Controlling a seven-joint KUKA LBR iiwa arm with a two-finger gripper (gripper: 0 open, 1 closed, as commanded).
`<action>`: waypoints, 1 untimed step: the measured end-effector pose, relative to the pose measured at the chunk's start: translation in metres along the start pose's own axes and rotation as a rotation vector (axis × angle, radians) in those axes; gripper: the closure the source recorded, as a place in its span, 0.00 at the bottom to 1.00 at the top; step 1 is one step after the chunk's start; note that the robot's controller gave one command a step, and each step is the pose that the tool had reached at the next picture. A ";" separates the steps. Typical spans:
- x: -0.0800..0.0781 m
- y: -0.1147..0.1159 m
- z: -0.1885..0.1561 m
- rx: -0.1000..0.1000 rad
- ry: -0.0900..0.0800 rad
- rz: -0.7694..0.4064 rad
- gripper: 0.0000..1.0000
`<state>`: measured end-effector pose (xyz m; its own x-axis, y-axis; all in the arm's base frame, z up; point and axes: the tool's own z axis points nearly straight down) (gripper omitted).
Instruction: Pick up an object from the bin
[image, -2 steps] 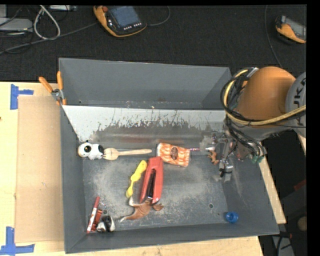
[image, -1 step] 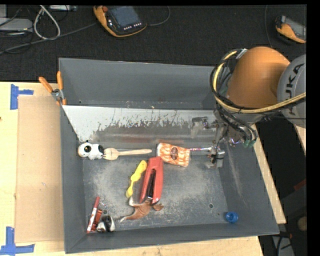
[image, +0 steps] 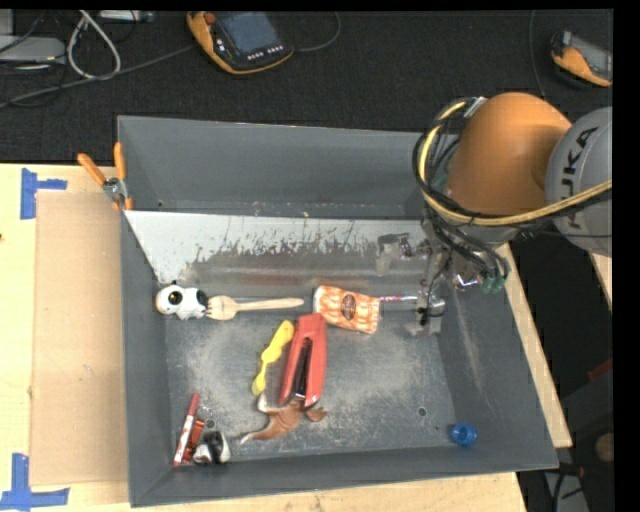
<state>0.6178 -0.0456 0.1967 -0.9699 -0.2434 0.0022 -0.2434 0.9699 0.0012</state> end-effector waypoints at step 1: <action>-0.004 0.049 0.033 0.000 -0.011 -0.023 0.00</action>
Offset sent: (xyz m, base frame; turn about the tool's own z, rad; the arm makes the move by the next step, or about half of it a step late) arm -0.0273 0.0795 -0.0698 -0.1499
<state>0.6092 0.0029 0.1638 -0.9640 -0.2658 -0.0084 -0.2658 0.9640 0.0015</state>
